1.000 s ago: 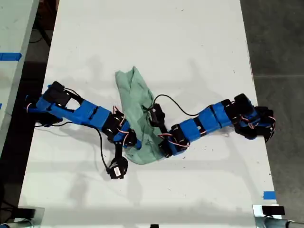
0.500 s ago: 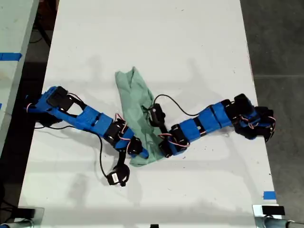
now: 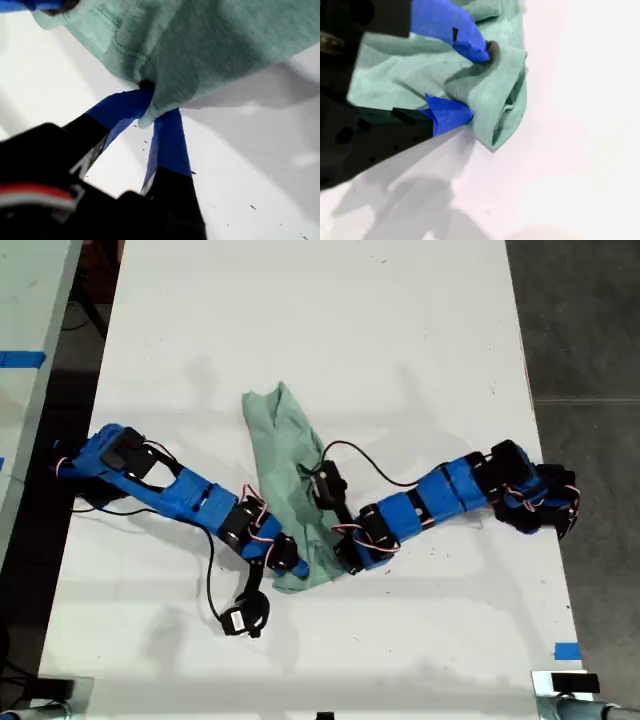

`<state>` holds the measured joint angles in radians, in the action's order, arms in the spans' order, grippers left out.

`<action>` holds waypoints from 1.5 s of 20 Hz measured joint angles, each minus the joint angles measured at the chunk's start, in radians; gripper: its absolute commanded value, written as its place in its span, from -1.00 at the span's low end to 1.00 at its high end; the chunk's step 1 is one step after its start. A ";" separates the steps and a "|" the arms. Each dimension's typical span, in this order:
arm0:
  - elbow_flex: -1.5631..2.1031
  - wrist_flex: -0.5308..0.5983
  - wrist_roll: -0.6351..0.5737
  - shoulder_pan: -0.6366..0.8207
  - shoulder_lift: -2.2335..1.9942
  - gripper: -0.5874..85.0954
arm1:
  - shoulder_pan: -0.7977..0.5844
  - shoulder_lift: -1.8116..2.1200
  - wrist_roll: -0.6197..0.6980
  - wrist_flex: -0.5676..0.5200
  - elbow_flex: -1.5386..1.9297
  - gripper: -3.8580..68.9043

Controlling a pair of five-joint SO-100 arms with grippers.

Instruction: Fold t shirt

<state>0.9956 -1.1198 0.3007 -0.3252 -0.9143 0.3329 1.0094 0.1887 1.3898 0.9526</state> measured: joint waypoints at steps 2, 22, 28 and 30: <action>-0.006 0.008 0.003 -0.008 0.012 -0.99 | 0.005 0.000 -0.002 0.000 -0.002 -0.83; 0.058 -0.308 -0.192 0.034 -0.560 -0.99 | -0.100 0.385 0.451 -0.078 -0.140 -0.83; 0.264 -0.428 -0.316 0.388 -0.699 -0.99 | -0.405 0.416 0.647 -0.143 -0.035 -0.83; 0.324 -0.431 -0.379 0.512 -0.732 -0.87 | -0.497 0.416 0.675 -0.184 0.028 -0.83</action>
<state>1.3192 -1.5509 -0.0782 0.1871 -1.6460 -0.1641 1.4251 0.8636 1.2057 0.9802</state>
